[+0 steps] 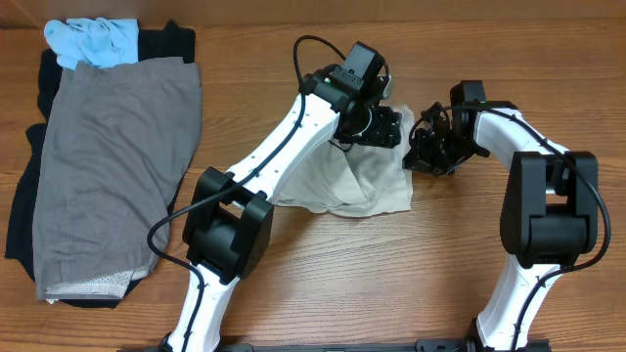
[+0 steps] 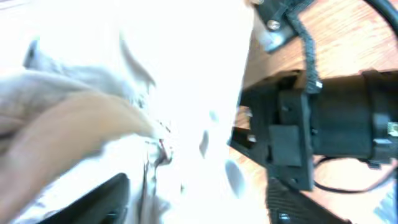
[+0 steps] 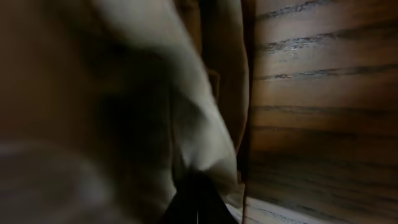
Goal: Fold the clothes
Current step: 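Fold the left end over toward the right gripper with the left gripper, then release the left gripper and drag the folded shorts right with the right gripper, then carry the folded shorts to the table's far right corner with the right gripper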
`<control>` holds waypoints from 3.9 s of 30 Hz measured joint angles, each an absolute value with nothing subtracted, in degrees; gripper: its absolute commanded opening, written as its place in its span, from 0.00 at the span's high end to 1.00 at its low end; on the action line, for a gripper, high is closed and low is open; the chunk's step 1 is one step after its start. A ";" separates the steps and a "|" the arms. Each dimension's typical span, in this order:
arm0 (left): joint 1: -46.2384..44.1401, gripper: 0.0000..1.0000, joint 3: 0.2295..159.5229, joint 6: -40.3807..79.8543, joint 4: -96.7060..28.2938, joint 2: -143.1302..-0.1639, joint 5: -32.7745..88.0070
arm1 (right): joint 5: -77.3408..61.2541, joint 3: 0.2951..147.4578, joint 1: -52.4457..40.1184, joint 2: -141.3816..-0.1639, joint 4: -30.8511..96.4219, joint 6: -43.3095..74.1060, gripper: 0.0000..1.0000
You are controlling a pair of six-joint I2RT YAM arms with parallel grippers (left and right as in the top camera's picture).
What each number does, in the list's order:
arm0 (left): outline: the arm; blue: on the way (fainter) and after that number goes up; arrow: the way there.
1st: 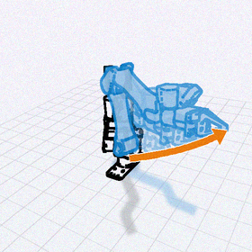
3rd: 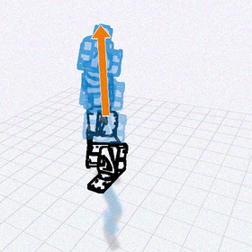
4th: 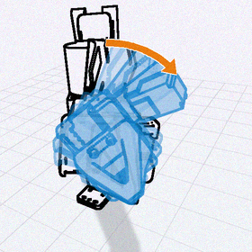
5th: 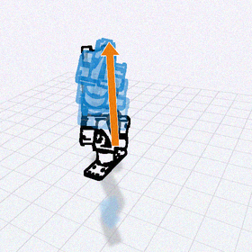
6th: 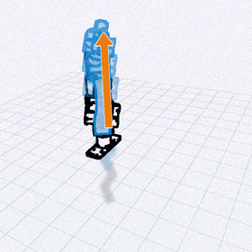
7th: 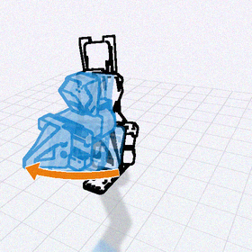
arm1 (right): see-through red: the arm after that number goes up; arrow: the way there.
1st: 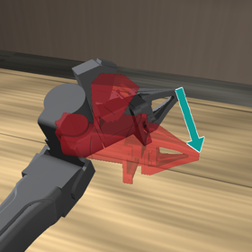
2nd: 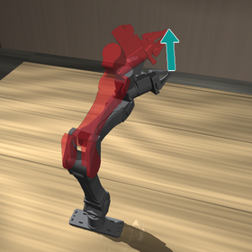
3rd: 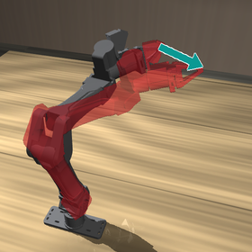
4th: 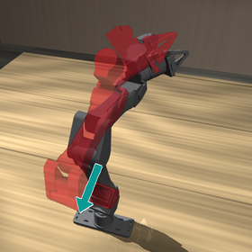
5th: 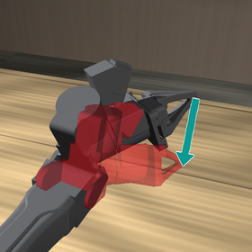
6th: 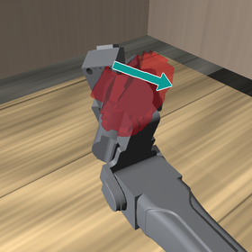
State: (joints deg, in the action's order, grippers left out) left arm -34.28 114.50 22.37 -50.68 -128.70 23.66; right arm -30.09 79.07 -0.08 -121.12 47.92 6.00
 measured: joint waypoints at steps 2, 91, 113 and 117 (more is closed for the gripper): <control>-34.33 0.07 114.67 22.24 -50.74 -128.70 25.15 | -30.22 79.05 -0.08 -121.12 47.81 6.11 0.96; -19.07 0.00 136.25 1.04 -82.08 -108.88 11.70 | -33.58 74.30 8.32 -117.62 15.27 18.70 0.96; -19.14 0.01 136.25 3.03 -81.56 -115.92 11.70 | -15.44 74.63 32.16 -119.77 9.02 28.51 0.96; -19.31 0.00 136.25 3.03 -80.75 -116.07 11.70 | -15.49 74.70 33.30 -119.79 9.47 28.49 0.96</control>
